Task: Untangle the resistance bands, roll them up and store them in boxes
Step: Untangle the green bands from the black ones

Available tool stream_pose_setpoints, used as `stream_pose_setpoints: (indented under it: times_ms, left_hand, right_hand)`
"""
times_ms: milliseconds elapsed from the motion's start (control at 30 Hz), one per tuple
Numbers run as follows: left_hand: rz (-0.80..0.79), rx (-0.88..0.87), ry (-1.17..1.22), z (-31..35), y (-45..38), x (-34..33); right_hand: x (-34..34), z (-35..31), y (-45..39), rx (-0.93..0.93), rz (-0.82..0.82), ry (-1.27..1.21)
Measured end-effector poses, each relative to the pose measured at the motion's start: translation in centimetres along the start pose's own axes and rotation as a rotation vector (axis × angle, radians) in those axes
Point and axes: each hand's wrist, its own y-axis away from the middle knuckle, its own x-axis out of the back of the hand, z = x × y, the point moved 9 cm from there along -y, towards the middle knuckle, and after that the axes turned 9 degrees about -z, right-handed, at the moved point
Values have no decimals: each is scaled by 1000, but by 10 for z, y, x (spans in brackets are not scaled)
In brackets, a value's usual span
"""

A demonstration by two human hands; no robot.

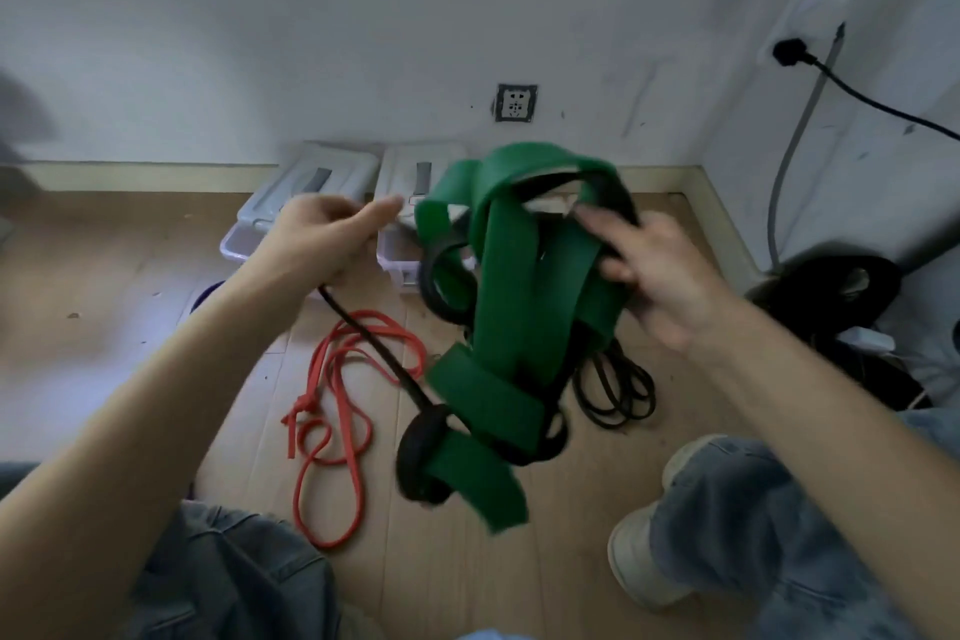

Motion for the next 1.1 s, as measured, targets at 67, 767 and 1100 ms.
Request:
stream_pose_setpoints:
  times_ms: [67,767,1100]
  left_hand:
    - [20,117,-342,-28,-5,6]
    - [-287,-116,606,30,13,-73]
    - [-273,48,961,33,15,-71]
  right_hand:
    - [13,-10,-1,-17,36,-107]
    - [39,41,-3,-400,-18,931]
    - [-68,87,24,-227,-425,615]
